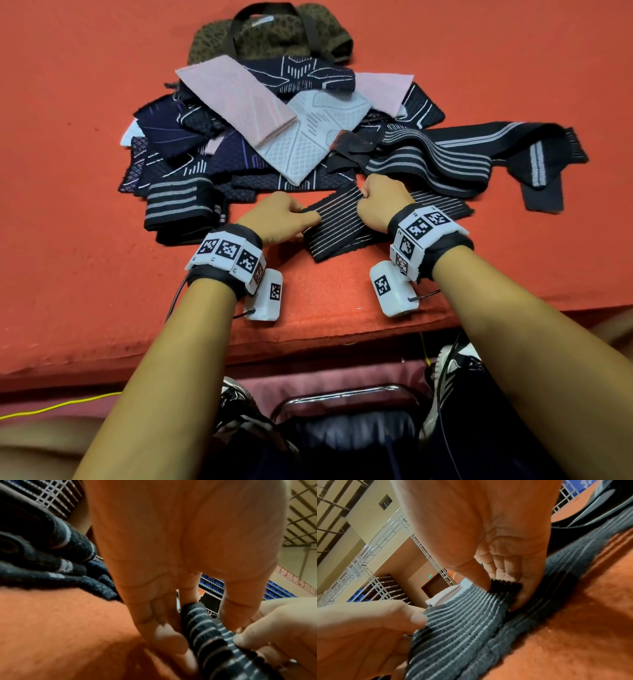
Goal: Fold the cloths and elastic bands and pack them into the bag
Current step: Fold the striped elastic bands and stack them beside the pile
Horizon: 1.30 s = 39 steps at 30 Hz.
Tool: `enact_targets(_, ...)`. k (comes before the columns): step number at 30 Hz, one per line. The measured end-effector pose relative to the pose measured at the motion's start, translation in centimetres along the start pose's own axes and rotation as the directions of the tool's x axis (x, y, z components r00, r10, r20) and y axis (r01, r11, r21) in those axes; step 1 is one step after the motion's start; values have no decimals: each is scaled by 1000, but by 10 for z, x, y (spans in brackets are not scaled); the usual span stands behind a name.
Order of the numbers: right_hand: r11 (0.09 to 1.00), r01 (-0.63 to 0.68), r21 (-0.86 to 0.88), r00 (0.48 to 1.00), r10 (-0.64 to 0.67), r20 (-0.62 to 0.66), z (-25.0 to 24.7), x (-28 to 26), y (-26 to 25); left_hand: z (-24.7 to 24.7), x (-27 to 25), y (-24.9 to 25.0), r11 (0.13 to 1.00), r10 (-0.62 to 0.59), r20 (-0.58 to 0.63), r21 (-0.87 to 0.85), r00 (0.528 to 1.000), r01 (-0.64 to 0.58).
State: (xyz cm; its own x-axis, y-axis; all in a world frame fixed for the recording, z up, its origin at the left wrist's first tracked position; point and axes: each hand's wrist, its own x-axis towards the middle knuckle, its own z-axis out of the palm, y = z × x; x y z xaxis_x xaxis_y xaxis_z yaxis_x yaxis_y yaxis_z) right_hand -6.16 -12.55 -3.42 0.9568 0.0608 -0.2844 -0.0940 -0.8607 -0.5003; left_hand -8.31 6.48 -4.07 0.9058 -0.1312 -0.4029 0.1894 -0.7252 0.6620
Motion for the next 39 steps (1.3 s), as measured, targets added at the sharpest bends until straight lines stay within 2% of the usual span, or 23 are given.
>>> enact_targets(2,1000,-11,-26,1000,11,-6,-1,-1,0,-1,-1,-2,999,8,-81,41,997,-5)
enact_targets(11,998,39,-47,999,-39,2,2,-7,-2,-12,-1,-8,999,27,-259,48,965,-15)
enact_targets(13,998,52,-45,998,-53,-16,5,-8,-3,-12,-3,-8,999,38,-216,-29,976,-45)
enact_targets(17,1000,-4,-24,999,3,-40,3,-4,-1,-7,-6,-10,960,68,-2,-272,998,-66)
enact_targets(19,1000,-25,-7,998,24,-50,1,-3,0,-4,-7,-8,938,96,34,-339,995,-79)
enact_targets(24,996,-86,-6,993,86,-76,-1,-2,4,-5,-9,0,937,109,-55,-327,993,-121)
enact_targets(29,993,-118,1,991,118,-64,-5,1,9,-3,-4,-4,946,103,45,-312,994,-84)
enact_targets(33,992,-119,-38,991,116,-67,-7,3,13,2,-2,-1,962,109,-13,-250,994,-108)
enact_targets(39,995,-78,-68,997,76,-32,-5,5,12,-8,2,-12,955,58,-41,-288,997,-67)
